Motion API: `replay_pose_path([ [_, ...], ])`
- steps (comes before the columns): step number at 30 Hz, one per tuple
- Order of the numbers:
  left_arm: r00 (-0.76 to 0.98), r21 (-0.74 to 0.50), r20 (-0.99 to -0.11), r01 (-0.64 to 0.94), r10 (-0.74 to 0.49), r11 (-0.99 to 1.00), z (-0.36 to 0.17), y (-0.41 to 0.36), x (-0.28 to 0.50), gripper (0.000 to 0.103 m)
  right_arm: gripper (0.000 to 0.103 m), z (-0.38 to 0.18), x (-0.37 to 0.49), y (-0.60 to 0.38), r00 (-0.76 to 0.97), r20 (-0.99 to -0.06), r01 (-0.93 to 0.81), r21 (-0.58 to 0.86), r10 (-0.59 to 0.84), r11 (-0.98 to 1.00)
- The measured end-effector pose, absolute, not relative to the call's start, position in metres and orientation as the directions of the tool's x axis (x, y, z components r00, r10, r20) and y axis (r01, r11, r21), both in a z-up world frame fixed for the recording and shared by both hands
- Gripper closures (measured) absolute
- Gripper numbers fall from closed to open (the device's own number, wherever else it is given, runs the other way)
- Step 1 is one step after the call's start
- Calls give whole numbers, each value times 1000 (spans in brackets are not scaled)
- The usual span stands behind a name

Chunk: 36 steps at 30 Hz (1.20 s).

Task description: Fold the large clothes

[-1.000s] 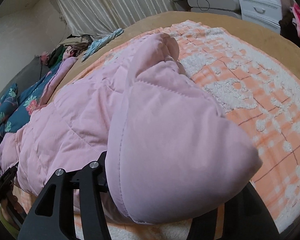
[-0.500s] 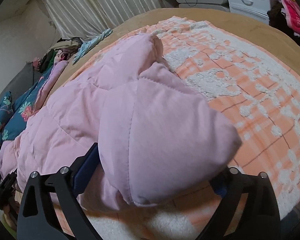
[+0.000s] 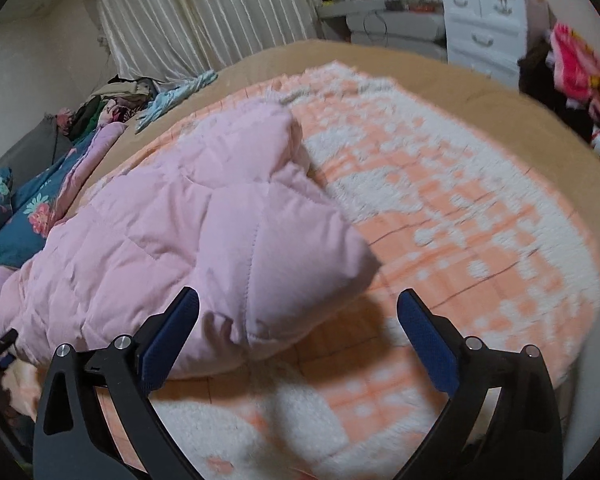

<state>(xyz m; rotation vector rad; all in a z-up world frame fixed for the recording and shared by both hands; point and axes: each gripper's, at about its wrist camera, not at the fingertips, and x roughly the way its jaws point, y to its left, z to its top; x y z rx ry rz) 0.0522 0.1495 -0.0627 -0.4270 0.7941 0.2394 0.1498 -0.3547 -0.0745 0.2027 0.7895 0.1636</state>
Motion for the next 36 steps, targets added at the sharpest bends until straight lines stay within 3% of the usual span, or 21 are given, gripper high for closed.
replay_pose_path([
  [6, 701, -217, -704, -371, 118, 903, -33, 137, 27, 9, 4, -37, 116, -345, 761, -615, -125, 175, 208, 977],
  [19, 789, -203, -601, -304, 127, 931, 18, 101, -3, 9, 4, 17, 59, -297, 816, -502, -295, 63, 286, 953],
  [36, 797, -140, -603, -141, 29, 980, 0, 28, -11, 9, 4, 1, 7, -246, 791, -522, -376, -4, 319, 927],
])
